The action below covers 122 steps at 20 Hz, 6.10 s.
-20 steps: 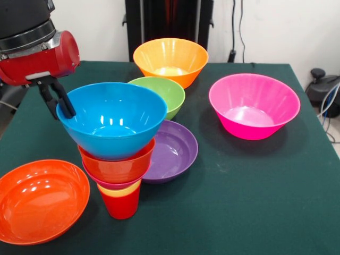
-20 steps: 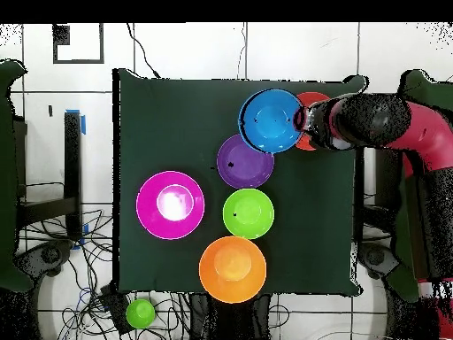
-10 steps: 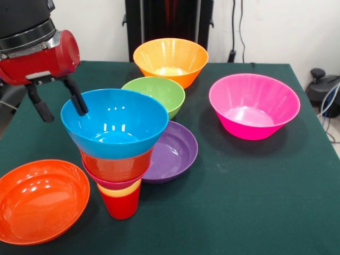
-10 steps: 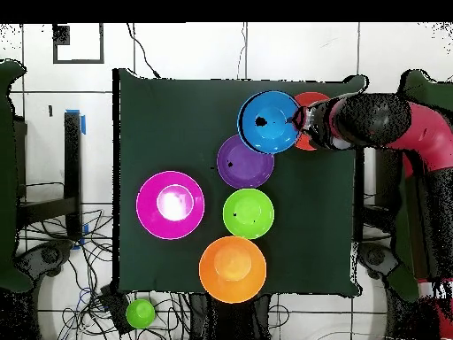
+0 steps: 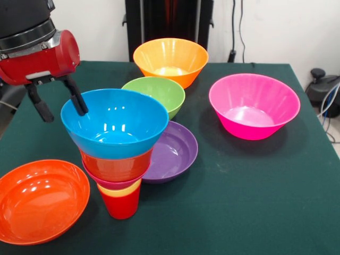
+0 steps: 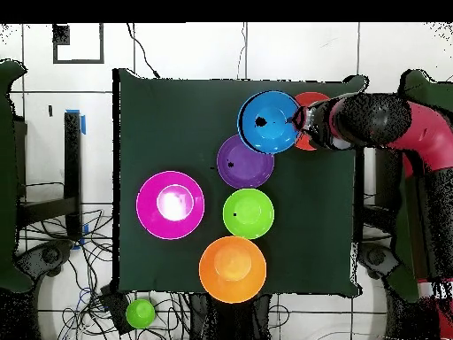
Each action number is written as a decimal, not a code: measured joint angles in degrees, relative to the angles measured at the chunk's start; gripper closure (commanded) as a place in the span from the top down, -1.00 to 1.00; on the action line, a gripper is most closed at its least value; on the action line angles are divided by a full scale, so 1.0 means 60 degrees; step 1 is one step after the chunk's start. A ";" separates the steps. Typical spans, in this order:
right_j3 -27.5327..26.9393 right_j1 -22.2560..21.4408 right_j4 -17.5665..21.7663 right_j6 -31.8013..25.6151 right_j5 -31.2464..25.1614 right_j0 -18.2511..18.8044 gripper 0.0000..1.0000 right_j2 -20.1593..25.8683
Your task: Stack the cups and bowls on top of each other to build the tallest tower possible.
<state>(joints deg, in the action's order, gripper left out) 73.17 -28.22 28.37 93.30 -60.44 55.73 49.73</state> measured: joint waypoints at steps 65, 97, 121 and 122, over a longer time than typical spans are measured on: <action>0.0490 -0.3327 -0.1087 0.0308 -0.1065 -0.2098 1.00 -0.1470; 0.0517 -0.3321 0.0176 0.3722 0.0356 -0.6029 1.00 -0.5558; 0.0293 -0.2807 -0.0052 0.3777 0.0356 -0.8223 1.00 -0.7873; 0.0293 -0.2737 -0.0085 0.3777 0.0356 -0.8315 1.00 -0.7999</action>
<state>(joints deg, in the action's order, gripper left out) 74.93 -44.64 27.86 115.96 -58.31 5.84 1.73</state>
